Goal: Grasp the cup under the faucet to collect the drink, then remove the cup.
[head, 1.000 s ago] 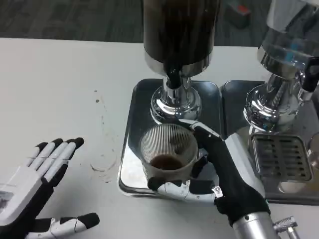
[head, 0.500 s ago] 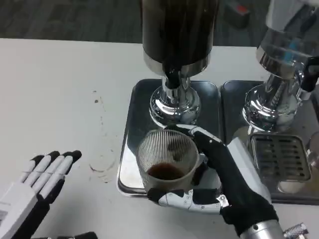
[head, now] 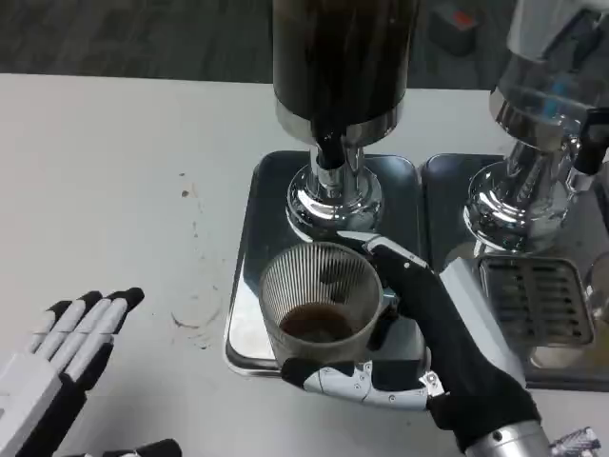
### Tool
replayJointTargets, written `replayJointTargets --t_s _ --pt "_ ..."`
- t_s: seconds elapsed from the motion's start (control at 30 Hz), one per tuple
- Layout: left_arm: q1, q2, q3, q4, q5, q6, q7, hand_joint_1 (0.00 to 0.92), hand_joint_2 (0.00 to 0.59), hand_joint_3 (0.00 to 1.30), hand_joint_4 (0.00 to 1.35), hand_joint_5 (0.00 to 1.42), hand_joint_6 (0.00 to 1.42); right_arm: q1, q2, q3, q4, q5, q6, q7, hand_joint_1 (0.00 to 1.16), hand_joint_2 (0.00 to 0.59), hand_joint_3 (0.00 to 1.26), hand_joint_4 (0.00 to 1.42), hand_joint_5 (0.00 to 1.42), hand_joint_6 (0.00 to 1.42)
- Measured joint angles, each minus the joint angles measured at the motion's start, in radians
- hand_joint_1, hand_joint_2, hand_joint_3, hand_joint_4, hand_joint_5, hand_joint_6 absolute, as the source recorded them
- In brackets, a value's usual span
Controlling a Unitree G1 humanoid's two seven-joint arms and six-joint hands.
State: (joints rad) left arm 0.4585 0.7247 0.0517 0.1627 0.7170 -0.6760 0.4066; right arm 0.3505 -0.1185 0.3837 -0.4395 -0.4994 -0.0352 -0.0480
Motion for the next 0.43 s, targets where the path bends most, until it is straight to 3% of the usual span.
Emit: replayJointTargets --t_s 0.43 --pt "-0.026 -0.029 -0.001 -0.017 -0.003 0.015 -0.021 0.000 0.101 0.00 0.00 0.00 0.00 0.000 0.010 -0.006 0.002 0.009 0.000 0.000 0.98 0.222 0.35 0.55 0.70 0.94"
